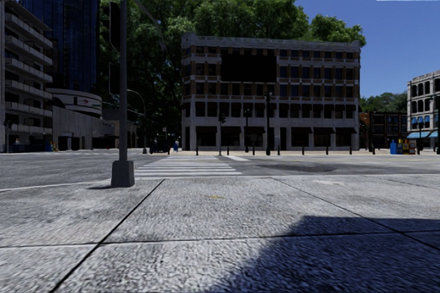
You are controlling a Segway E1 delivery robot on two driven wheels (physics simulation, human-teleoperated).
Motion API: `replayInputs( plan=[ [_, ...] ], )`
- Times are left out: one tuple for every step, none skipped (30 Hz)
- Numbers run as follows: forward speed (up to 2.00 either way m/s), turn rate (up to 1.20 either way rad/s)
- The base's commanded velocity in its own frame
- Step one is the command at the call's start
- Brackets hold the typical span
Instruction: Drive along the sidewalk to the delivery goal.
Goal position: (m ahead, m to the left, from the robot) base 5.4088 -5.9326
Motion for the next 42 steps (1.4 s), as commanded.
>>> replayInputs(
  plan=[
    [2.0,-0.42],
    [2.0,-0.44],
    [2.0,-0.44],
    [2.0,-0.44],
    [2.0,-0.49],
    [2.0,-0.55],
    [2.0,-0.57],
    [2.0,-0.57],
    [2.0,-0.57],
    [2.0,-0.58],
    [1.97,-0.58],
    [1.84,-0.58],
    [1.84,-0.58],
    [1.72,-0.58],
    [1.64,-0.58],
    [1.6,-0.58],
    [1.58,-0.58],
    [1.58,-0.58],
    [1.58,-0.58],
    [1.58,-0.58],
    [1.57,-0.58],
    [1.57,-0.58],
    [1.57,-0.58],
    [1.57,-0.58],
    [1.57,-0.58],
    [1.57,-0.58],
    [1.57,-0.58],
    [1.57,-0.58],
    [1.57,-0.58],
    [1.57,-0.58],
    [1.57,-0.58],
    [1.59,-0.58],
    [1.59,-0.58],
    [1.61,-0.58],
    [1.62,-0.58],
    [1.62,-0.58],
    [1.63,-0.58],
    [1.63,-0.58],
    [1.63,-0.58],
    [1.63,-0.58],
    [1.63,-0.58],
    [1.63,-0.58]
  ],
)
